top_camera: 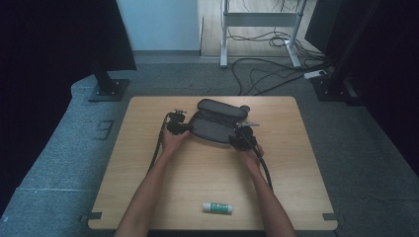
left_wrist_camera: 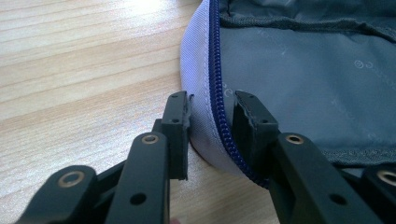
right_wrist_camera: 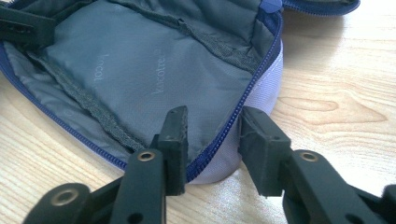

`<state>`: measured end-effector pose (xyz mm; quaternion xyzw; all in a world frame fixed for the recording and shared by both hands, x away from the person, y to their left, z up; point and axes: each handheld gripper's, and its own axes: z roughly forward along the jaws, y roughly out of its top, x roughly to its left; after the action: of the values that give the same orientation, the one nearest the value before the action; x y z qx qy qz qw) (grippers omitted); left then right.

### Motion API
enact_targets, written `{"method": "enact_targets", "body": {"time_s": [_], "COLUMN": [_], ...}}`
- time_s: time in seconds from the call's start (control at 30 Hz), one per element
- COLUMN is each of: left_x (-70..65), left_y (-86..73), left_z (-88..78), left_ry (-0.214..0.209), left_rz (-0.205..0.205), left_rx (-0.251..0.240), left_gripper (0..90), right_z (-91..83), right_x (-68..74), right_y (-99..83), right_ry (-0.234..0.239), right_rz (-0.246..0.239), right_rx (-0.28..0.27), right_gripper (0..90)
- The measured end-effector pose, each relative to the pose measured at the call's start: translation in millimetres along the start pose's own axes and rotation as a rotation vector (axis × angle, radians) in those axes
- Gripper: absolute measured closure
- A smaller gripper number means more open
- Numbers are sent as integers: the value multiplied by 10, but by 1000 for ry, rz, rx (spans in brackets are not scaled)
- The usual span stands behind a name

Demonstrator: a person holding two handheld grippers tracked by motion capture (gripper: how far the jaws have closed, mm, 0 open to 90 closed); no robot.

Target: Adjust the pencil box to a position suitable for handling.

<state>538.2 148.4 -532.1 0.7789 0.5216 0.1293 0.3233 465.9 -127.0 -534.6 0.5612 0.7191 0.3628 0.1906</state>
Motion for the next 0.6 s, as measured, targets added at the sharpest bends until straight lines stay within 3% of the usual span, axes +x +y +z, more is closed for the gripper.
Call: {"method": "enact_targets", "body": {"time_s": [0.23, 0.6], "left_x": [1, 1], "left_y": [-2, 0], "left_z": [-6, -14], "left_ry": [6, 7], "left_rz": [10, 16], "left_rx": [-3, -1], "left_gripper": [737, 767], "right_z": [-14, -18], "right_x": [16, -16], "right_y": [-1, -11], "right_ry": [-1, 19], "right_rz": [-9, 8], "right_rx": [4, -2], "right_gripper": [753, 859]}}
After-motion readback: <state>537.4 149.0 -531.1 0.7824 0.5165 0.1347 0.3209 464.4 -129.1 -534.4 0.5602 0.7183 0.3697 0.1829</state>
